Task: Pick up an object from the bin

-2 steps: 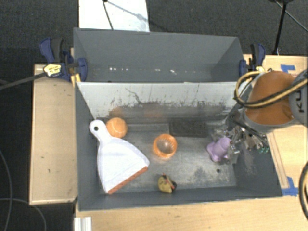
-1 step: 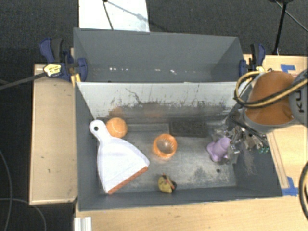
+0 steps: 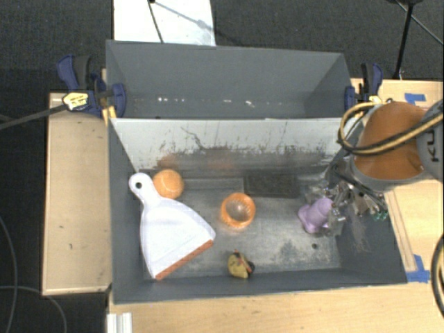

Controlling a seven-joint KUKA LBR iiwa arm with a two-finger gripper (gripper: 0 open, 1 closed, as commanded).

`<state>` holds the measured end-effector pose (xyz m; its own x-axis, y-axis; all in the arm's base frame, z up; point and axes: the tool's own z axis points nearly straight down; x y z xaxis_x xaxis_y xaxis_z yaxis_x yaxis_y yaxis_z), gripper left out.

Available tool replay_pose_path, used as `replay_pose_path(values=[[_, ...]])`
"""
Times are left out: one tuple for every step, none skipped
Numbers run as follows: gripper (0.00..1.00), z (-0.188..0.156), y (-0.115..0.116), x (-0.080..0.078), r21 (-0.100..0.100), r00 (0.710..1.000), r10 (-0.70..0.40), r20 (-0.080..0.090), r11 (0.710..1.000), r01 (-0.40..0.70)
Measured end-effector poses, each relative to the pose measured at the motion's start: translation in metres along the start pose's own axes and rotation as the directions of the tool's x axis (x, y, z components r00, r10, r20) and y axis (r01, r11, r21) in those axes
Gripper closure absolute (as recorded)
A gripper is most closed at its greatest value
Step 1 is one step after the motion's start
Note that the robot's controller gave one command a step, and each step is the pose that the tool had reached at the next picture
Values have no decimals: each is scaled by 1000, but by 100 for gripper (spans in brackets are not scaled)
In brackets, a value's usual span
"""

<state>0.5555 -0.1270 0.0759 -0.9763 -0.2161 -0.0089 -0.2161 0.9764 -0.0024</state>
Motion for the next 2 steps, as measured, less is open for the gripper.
replay_pose_path(values=[[100,-6,1,1,-4,1000,1,-7,1000,-1],[100,-26,2,3,-6,1000,1,-13,1000,-1]])
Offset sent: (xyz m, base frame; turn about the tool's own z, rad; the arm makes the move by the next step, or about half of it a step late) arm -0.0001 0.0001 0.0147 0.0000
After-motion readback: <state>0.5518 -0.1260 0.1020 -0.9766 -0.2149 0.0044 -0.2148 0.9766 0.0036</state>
